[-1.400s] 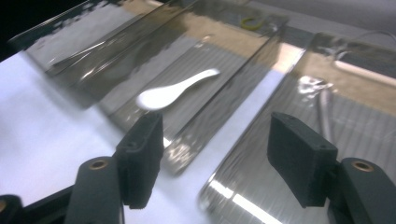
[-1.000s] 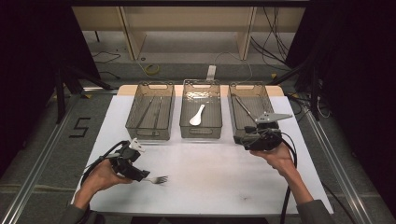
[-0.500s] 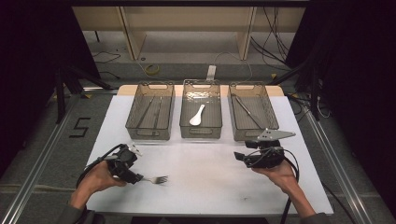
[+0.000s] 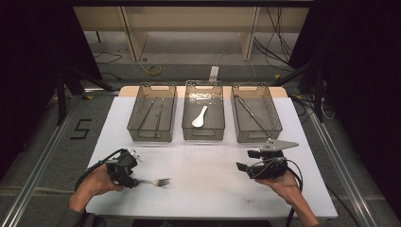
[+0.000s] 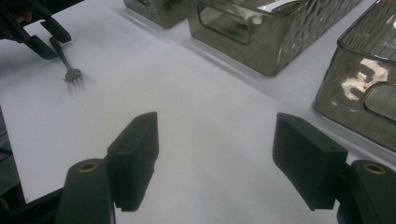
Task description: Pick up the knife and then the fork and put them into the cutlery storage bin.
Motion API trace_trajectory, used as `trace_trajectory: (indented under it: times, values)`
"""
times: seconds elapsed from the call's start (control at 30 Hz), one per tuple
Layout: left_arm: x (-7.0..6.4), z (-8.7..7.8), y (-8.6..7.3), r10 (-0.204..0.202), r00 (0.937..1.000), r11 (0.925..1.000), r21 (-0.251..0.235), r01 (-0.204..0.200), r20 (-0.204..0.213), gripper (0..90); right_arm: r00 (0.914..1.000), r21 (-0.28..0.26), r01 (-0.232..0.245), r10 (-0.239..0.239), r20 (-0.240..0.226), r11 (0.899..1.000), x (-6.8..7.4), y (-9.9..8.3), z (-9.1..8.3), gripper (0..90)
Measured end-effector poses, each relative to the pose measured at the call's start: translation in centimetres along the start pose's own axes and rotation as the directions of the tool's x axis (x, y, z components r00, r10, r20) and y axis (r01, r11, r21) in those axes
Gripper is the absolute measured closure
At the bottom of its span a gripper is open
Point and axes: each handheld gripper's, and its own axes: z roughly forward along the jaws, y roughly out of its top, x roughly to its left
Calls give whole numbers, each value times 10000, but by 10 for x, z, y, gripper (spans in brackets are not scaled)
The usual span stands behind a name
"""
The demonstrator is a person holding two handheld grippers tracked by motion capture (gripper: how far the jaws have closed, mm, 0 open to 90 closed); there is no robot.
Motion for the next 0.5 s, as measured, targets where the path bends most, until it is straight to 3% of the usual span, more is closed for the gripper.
trace_trajectory:
  times: [0.5]
  values:
    - [0, 1, 1, -155, 9995, 9993, 354, 145, 282, 651, 9998, 150, 196, -195, -70, 9997, 3, 0, 3, 325]
